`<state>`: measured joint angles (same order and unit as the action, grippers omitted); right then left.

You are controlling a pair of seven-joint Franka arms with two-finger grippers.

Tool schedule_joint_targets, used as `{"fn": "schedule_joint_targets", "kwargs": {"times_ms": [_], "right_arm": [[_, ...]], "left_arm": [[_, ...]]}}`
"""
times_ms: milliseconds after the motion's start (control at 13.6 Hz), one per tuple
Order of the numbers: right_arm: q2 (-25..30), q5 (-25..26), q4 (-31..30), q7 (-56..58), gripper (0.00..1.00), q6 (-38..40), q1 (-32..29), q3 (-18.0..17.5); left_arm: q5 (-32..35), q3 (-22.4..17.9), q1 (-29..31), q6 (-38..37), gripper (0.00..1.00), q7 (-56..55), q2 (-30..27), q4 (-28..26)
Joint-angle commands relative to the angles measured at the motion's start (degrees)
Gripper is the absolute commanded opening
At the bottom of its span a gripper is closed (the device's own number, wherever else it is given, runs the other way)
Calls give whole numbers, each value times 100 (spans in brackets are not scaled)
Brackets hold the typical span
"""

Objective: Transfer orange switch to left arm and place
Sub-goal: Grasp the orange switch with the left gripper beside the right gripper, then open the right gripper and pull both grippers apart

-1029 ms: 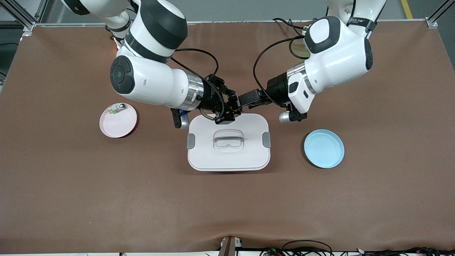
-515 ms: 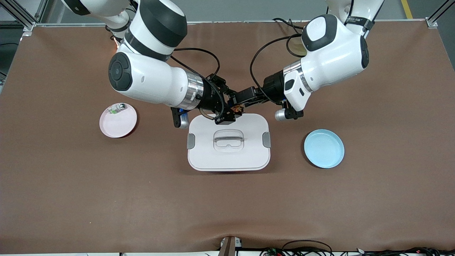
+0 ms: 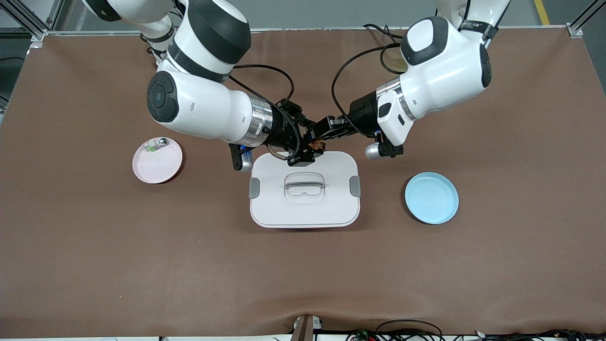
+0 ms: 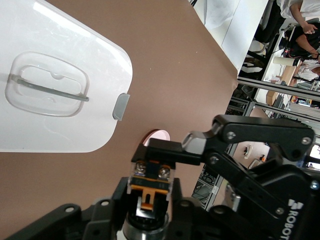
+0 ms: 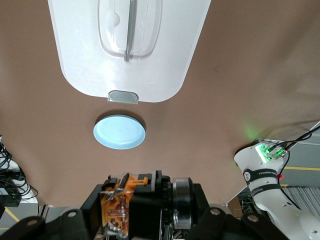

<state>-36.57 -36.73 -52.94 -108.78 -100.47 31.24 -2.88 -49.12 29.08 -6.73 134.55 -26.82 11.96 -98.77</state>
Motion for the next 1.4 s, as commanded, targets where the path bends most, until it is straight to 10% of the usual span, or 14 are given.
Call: {"fn": "schedule_joint_targets", "kwargs": {"times_ms": [0,221,294,368,882,1324], "right_arm": [[-114,-62,285,-266,0,-104,40,24],[-114,-62,285,-284,15,-104,41,24],[-113,-62,285,-284,85,-104,40,24],[-113,-62,285,-275,96,-104,40,33],[-105,-62,285,13,100,70,-152,33],[-8,-62,293,1830,100,1255,-881,15]], "left_arm": [[-18,19,-13,63,2,-121,-36,-46],[122,19,-13,63,0,-130,-53,-55],[140,19,-30,63,0,-139,-53,-63],[140,19,-39,63,0,-139,-53,-63],[893,19,14,-138,0,-603,-176,-90],[2413,-34,260,-1709,0,-1289,-431,-90]]}}
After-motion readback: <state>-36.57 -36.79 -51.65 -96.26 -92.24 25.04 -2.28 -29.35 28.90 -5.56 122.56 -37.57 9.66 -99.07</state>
